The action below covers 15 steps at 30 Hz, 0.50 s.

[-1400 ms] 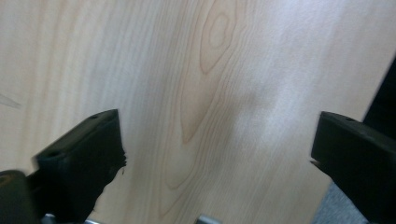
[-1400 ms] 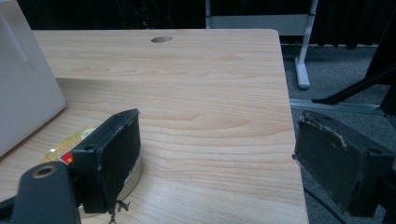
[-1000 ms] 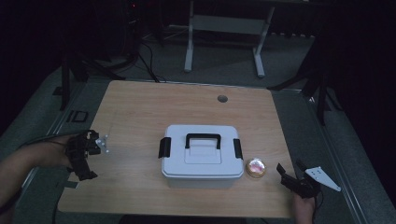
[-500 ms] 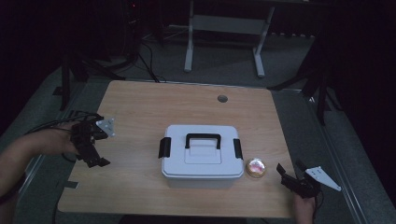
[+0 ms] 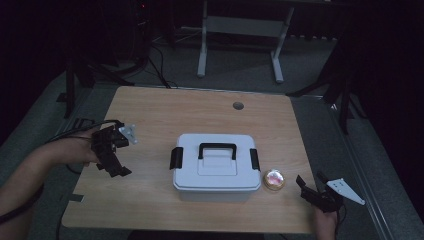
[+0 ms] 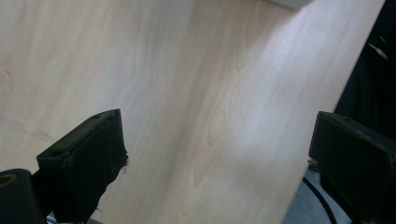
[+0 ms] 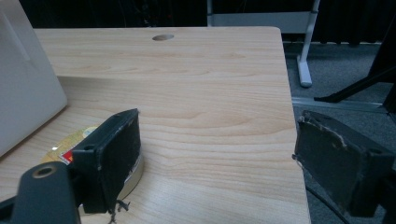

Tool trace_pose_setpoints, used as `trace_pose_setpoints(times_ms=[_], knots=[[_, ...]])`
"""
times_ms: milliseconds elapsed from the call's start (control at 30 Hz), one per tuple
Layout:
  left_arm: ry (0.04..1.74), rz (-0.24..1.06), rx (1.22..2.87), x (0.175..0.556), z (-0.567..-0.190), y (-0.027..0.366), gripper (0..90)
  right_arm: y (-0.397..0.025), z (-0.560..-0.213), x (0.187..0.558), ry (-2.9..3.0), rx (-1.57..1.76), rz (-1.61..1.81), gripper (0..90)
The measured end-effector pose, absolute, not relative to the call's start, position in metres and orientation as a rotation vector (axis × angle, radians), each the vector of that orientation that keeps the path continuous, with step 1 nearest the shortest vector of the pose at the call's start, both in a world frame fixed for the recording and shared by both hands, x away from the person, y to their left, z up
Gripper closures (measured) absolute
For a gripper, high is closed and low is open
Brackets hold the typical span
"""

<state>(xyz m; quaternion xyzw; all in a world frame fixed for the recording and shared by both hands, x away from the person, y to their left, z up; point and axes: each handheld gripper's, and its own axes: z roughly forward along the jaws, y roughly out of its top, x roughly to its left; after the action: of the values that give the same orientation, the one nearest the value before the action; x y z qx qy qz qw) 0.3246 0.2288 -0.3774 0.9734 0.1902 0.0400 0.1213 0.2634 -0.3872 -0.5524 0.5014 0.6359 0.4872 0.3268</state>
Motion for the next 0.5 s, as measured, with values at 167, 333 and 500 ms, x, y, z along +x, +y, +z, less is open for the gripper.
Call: trace_pose_setpoints(times_ms=[167, 333, 500], knots=[[0.538, 0.036, 2.847, 0.330, -0.373, 0.217, 4.4, -0.386, -0.552, 0.264, 1.659, 1.324, 1.254, 14.0], [0.507, -0.002, 2.866, 0.333, -0.371, 0.200, 4.5, -0.385, -0.552, 0.263, 1.673, 1.311, 1.252, 13.8], [0.467, -0.026, 2.872, 0.336, -0.367, 0.182, 5.2, -0.383, -0.552, 0.267, 1.722, 1.314, 1.228, 13.8]])
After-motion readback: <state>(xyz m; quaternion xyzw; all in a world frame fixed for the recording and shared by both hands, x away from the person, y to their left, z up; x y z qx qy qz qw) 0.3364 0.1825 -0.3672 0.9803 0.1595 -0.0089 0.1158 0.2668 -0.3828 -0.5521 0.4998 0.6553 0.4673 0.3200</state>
